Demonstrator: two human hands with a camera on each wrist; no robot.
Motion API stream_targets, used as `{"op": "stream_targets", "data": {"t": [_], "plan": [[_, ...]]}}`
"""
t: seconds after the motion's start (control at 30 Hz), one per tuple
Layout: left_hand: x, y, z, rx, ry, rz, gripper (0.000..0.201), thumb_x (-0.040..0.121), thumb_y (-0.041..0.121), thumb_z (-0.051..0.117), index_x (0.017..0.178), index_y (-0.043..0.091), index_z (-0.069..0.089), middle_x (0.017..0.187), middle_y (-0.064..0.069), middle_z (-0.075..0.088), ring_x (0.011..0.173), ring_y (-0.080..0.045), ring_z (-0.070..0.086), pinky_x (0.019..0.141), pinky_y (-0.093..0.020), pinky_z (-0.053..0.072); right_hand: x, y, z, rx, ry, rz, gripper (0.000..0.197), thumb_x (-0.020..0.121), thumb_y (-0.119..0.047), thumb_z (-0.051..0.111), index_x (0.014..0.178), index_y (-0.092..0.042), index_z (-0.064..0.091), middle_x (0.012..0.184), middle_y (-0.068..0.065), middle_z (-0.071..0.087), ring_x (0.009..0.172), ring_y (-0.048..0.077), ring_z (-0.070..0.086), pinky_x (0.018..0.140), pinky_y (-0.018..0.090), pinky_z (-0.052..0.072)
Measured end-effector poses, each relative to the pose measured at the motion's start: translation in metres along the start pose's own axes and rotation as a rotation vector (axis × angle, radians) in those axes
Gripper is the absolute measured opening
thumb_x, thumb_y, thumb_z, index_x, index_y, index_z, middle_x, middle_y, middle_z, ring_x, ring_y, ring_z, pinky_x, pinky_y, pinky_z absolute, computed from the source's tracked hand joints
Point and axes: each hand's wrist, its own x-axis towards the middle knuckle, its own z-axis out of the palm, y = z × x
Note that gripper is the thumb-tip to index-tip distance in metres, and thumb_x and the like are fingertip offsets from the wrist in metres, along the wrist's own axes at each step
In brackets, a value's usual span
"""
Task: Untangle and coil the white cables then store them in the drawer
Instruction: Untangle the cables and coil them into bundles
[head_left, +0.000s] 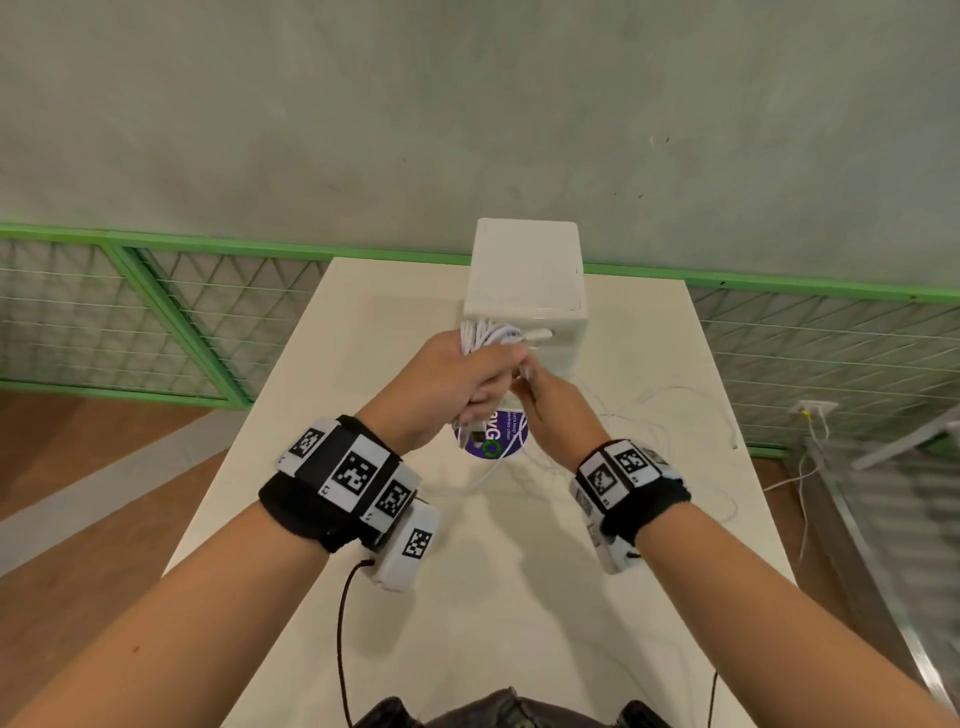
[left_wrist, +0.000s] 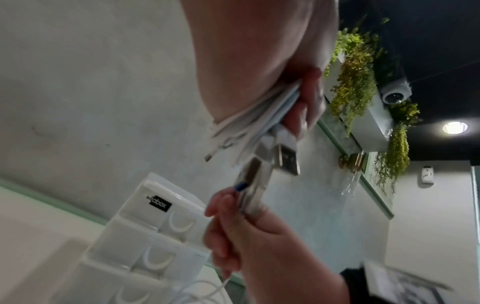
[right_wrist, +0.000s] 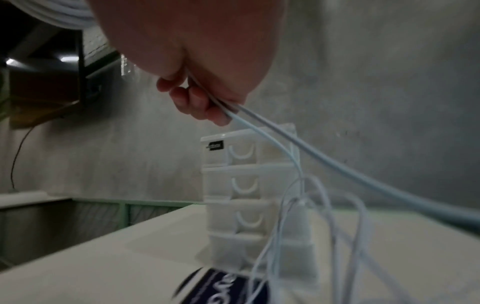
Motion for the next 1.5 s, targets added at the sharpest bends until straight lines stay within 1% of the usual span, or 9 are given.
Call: {"op": "stream_targets", "data": {"t": [0.33,0.53,0.63,0.77,0.87,1.0,1.13,1.3,1.5], "plan": [[0.034,0.028,-0.016,-0.642,0.419,0.275,0.008,0.100,0.013,0.043,0.094,0.009,0.046,0.058,0.004,0.046,0.045,-0.009,0.043,0.047,-0.020,0.035,-0.030,-0.001,0.049,-0.018,-0.208,0.023,0.018,0.092,-0.004,0.038,0.104,-0.011,0.049,0.085,0.011,0.062,0.069,0.017,0.046,0.065,0.028,0.037],[0.049,-0.005,-0.032,-0.168,0.669,0.409,0.011,0.098,0.013,0.046,0.107,0.018,0.049,0.059,0.012,0.057,0.063,-0.010,0.052,0.070,-0.032,0.043,-0.033,-0.015,0.033,-0.014,-0.218,-0.153,0.028,0.088,0.002,0.037,0.103,-0.015,0.054,0.087,0.004,0.063,0.077,0.010,0.048,0.075,0.028,0.043],[0.048,-0.017,-0.031,0.426,0.595,0.423,0.030,0.095,0.017,0.047,0.102,-0.010,0.058,0.076,0.000,0.056,0.078,-0.011,0.053,0.090,-0.014,0.036,-0.031,-0.023,0.026,0.093,-0.185,-0.200,0.025,0.092,-0.002,0.038,0.099,-0.019,0.055,0.082,0.004,0.061,0.073,0.013,0.050,0.071,0.030,0.044],[0.039,-0.033,-0.029,0.805,0.221,0.182,0.034,0.093,0.030,0.051,0.083,-0.002,0.057,0.082,-0.014,0.063,0.065,-0.019,0.053,0.072,-0.037,0.048,-0.020,-0.018,0.000,0.141,0.045,-0.255,0.024,0.088,-0.004,0.043,0.099,-0.012,0.062,0.084,0.010,0.065,0.075,0.012,0.048,0.071,0.024,0.036],[0.026,-0.030,-0.021,0.577,0.007,0.007,0.038,0.098,0.031,0.046,0.075,0.003,0.056,0.050,0.000,0.049,0.040,-0.006,0.047,0.046,-0.022,0.039,-0.013,-0.010,-0.019,0.084,0.120,-0.271,0.027,0.088,-0.023,0.041,0.099,-0.014,0.064,0.088,-0.004,0.065,0.080,0.008,0.047,0.075,0.016,0.034],[0.020,-0.030,-0.014,0.504,-0.156,-0.045,0.055,0.087,0.050,0.058,0.061,0.002,0.049,0.043,-0.007,0.042,0.035,-0.021,0.037,0.036,-0.023,0.031,-0.004,0.002,-0.031,0.089,0.133,-0.164,0.017,0.082,-0.025,0.053,0.091,-0.013,0.061,0.085,-0.009,0.057,0.079,0.002,0.048,0.073,0.009,0.035],[0.020,-0.028,-0.018,0.459,-0.055,-0.027,0.041,0.087,0.034,0.065,0.054,0.019,0.044,0.046,-0.008,0.039,0.041,-0.023,0.034,0.039,-0.025,0.028,0.000,0.022,-0.033,0.069,0.199,-0.096,0.016,0.077,-0.015,0.071,0.090,-0.014,0.062,0.091,-0.004,0.055,0.086,0.010,0.050,0.078,0.015,0.039],[0.018,-0.023,-0.026,0.194,0.162,-0.054,0.031,0.091,0.024,0.061,0.077,-0.004,0.056,0.044,0.002,0.033,0.037,-0.013,0.026,0.038,-0.018,0.023,-0.010,0.037,-0.025,0.017,0.082,0.052,0.039,0.078,-0.020,0.071,0.114,-0.018,0.058,0.109,-0.001,0.054,0.097,0.006,0.049,0.089,0.019,0.037],[0.021,-0.015,-0.037,0.105,0.350,-0.009,0.020,0.091,0.015,0.060,0.081,-0.002,0.060,0.040,0.005,0.034,0.034,-0.009,0.027,0.036,-0.017,0.023,-0.022,0.052,-0.017,0.146,0.014,0.256,0.017,0.093,-0.028,0.050,0.100,-0.022,0.065,0.077,0.001,0.070,0.080,0.017,0.063,0.077,0.028,0.044]]}}
